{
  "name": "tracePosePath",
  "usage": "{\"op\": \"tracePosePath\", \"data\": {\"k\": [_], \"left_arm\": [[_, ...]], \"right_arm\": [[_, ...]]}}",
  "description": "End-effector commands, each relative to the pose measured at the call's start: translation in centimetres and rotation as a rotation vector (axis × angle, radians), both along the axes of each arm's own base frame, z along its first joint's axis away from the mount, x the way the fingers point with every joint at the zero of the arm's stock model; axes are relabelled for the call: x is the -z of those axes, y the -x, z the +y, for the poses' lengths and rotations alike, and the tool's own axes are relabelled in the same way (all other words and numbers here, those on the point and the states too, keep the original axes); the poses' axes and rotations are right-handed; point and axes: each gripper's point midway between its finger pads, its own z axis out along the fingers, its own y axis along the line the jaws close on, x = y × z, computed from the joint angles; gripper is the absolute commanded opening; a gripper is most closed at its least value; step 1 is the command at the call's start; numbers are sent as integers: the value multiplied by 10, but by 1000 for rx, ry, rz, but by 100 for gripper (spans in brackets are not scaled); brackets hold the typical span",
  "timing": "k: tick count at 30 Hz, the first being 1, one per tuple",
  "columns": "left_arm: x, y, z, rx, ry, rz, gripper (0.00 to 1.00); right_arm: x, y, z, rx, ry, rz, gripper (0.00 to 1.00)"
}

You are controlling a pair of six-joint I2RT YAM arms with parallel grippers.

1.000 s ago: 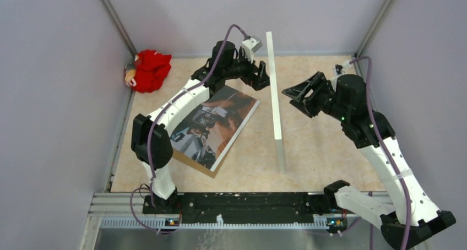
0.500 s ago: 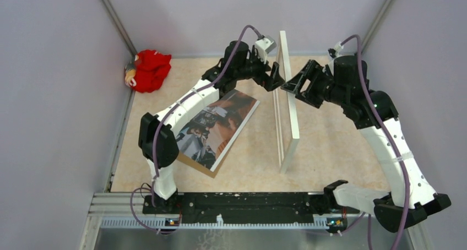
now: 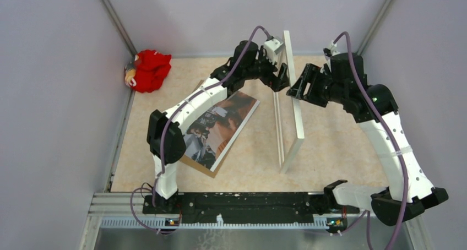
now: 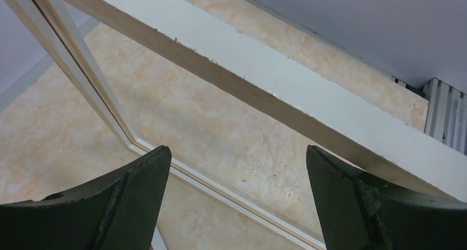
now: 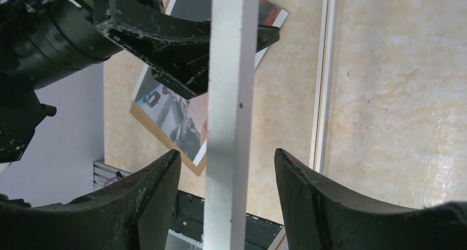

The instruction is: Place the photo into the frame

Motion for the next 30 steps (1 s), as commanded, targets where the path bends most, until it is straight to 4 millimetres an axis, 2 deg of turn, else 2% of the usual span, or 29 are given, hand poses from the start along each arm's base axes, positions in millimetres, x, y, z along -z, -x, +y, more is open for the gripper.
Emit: {"op": "tracePosePath", "data": {"k": [1,6,10,15,19,24,26,30], "left_arm": [[-20,-1,-15,8,8,-39,99],[-20,-2,-20,9,7,-38,99],[-14,-2,-17,2,-16,-31,99],[5,-7,-1,-50,-88,-41,99],[18,-9,12,-68,-130,-42,99],[28,-14,27,-85,-160,-15,99],[37,-16,34,-86,-173,18,99],[69,-18,47,-96,-206,61,99]], "right_arm": [[-22,-1,-3,-37,24,-78,63],[-23,-2,-11,-12,64,-80,59],[-18,-5,-28,43,141,-76,45],[-8,-6,-49,100,245,-80,30],[1,-6,-59,115,303,-62,25],[-2,-4,-67,137,334,-73,23],[-1,-3,-68,137,341,-72,28],[9,-3,-66,123,344,-47,28]]}}
